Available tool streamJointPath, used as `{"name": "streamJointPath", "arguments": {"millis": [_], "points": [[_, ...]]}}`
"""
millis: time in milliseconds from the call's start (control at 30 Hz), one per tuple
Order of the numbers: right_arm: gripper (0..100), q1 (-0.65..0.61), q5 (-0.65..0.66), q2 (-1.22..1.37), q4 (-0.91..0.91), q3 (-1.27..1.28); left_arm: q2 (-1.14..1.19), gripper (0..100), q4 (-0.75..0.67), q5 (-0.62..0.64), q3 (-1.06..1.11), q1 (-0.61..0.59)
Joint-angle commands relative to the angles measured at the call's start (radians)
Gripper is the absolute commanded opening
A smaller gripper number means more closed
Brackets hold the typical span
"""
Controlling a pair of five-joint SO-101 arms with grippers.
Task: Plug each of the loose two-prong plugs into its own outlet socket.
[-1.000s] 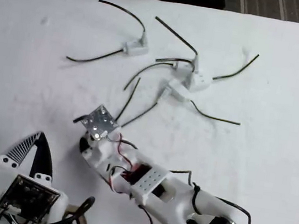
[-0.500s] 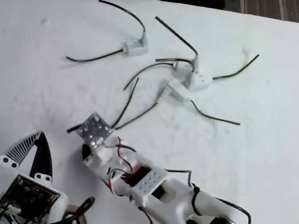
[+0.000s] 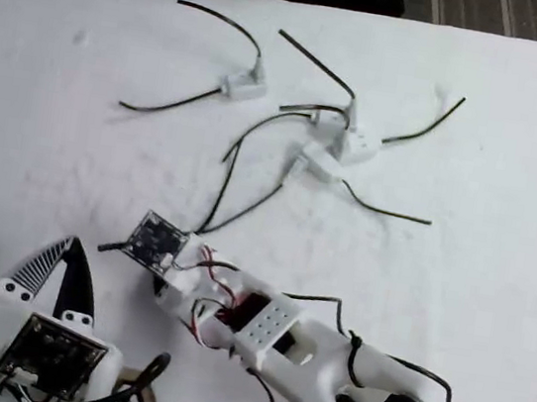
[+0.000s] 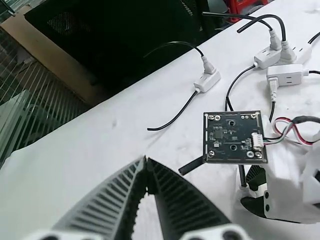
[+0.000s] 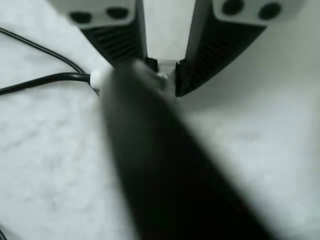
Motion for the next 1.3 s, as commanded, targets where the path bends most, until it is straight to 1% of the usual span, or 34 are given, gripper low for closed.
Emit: {"name": "streamJointPath", "arguments": {"millis": [0, 67, 200, 333, 400, 467, 533, 600, 667, 767, 900, 1000, 1067, 1267], "points": [[1.7, 0.013, 0.006, 0.012, 0.031, -0.003, -0.001, 2, -0.002, 0.003, -0.028, -0.004], [1.7, 0.030, 0.003, 0.007, 0.028, -0.014, -0.001, 2, -0.003, 0.003, -0.028, -0.004], [1.7, 0.107, 0.003, 0.010, -0.013, -0.052, -0.001, 2, -0.002, 0.003, -0.028, -0.005], [2.5, 0.127, 0.003, 0.004, -0.036, -0.057, -0.001, 3, -0.002, 0.003, -0.028, -0.005], [7.7, 0.125, 0.003, 0.001, -0.033, -0.057, -0.001, 3, -0.005, 0.003, -0.028, -0.008], [16.7, 0.125, 0.003, 0.001, -0.033, -0.057, -0.001, 5, 0.000, 0.003, -0.038, -0.008], [25.2, 0.125, 0.003, -0.001, -0.031, -0.057, -0.001, 12, 0.014, 0.003, -0.069, -0.008], [29.1, 0.124, 0.003, -0.013, -0.031, -0.057, -0.001, 19, 0.038, 0.005, -0.117, -0.010], [27.9, 0.124, 0.003, -0.050, -0.028, -0.057, -0.001, 22, 0.061, 0.015, -0.167, -0.012], [22.5, 0.125, 0.002, -0.110, 0.013, -0.058, 0.001, 23, 0.063, 0.038, -0.195, -0.061], [10.9, 0.127, 0.002, -0.124, 0.008, -0.063, 0.001, 23, 0.060, 0.038, -0.186, -0.125], [0.9, 0.134, 0.002, -0.074, 0.008, -0.110, 0.001, 23, 0.066, 0.038, -0.186, -0.133], [3.3, 0.160, 0.003, -0.021, 0.008, -0.149, 0.001, 23, 0.068, 0.038, -0.189, -0.133], [1.9, 0.239, 0.011, 0.176, -0.018, -0.288, 0.001, 23, 0.086, 0.038, -0.190, -0.134]]}}
